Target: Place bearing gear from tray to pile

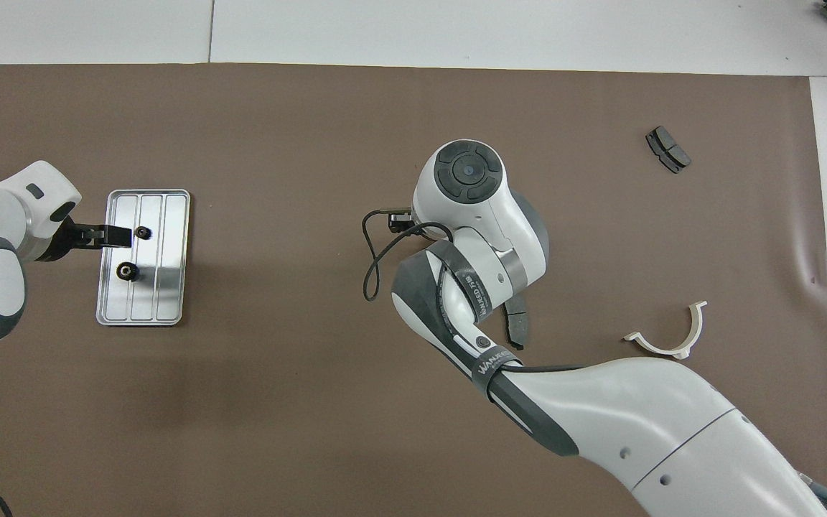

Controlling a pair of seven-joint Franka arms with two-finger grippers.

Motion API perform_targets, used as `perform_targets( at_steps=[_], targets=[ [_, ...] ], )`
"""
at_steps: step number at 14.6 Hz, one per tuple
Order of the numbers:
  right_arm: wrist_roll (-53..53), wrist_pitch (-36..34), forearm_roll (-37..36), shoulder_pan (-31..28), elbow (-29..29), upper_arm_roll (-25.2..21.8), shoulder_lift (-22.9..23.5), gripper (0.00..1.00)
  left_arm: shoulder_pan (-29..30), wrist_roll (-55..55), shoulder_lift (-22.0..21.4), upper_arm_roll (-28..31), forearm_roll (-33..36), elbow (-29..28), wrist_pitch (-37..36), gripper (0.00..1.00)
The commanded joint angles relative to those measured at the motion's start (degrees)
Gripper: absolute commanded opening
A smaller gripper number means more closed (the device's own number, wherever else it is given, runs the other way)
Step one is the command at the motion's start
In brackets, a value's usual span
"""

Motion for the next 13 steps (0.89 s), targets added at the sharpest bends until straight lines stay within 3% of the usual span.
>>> perform_targets(
  at_steps=[1,2,5,10,13],
  targets=[
    [1.13,-0.6,-2.65,-0.21,1.27,0.54,0.56,0.68,0.77,1.16,-1.31,-0.86,-2.15,-5.23,4.23,0.86],
    [1.13,-1.12,-2.65,-0.55,0.92,0.8,0.56,0.67,0.85,1.25,-1.41,-0.86,-3.47,-6.82,5.55,0.78],
    [0.96,-0.78,-2.65,-0.56,0.04,0.81,0.56,0.67,0.94,2.3,-0.88,-0.86,-3.74,-8.76,6.7,0.73],
    [1.04,-1.22,-2.83,-0.21,-1.1,1.77,0.65,0.65,1.12,3.01,0.53,-0.86,-3.83,-9.47,9.25,0.7],
    [0.61,0.36,-3.26,-0.21,-4.61,1.77,0.12,0.64,1.03,3.09,2.46,-0.86,-3.74,-9.47,11.18,0.68]
  ],
)
